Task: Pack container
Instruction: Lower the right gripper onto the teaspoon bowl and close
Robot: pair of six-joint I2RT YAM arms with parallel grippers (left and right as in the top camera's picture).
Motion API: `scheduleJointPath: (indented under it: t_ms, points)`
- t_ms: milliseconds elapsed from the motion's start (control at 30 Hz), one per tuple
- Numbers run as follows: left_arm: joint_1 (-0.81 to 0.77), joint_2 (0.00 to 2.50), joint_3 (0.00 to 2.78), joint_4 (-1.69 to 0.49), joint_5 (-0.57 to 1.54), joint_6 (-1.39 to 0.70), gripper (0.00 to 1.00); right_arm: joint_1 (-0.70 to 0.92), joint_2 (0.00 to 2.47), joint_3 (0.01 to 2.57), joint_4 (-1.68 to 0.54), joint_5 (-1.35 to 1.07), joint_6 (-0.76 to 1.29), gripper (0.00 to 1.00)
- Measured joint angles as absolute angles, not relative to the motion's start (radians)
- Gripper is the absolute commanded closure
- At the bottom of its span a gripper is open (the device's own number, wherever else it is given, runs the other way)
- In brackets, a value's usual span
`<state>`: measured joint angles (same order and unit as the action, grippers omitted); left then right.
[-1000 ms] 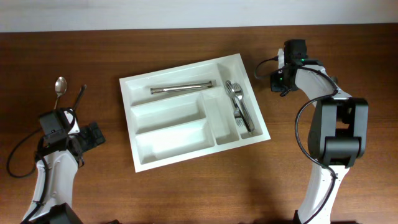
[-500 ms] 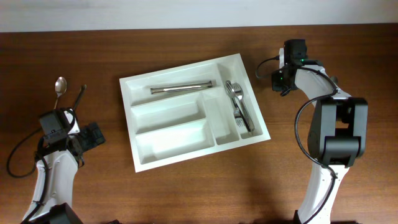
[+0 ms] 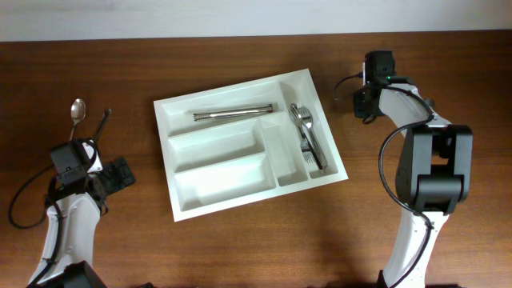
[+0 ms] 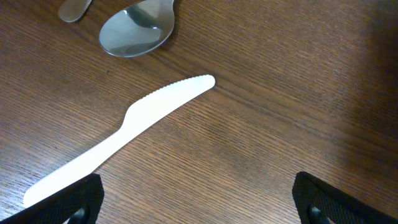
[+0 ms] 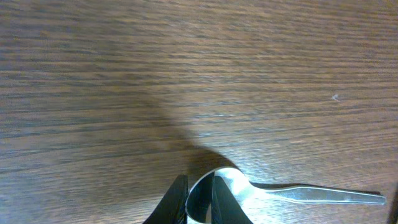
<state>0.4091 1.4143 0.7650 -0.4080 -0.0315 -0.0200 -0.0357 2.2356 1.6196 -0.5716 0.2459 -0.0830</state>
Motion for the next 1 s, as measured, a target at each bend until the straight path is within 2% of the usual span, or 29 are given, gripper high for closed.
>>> scheduleJointPath:
  t_ms: [367, 433, 1000]
  points:
    - [0.409, 1.414, 0.765, -0.408, -0.031, -0.020, 0.01, -0.035, 2.243, 1.620, -0.579, 0.328, -0.083, 0.87]
    - [0.409, 1.414, 0.765, -0.408, -0.031, -0.020, 0.01, -0.035, 2.244, 1.620, -0.579, 0.345, -0.078, 0.73]
    - [0.409, 1.414, 0.765, -0.408, -0.031, -0.020, 0.01, -0.035, 2.251, 1.619, -0.579, 0.440, -0.110, 0.78]
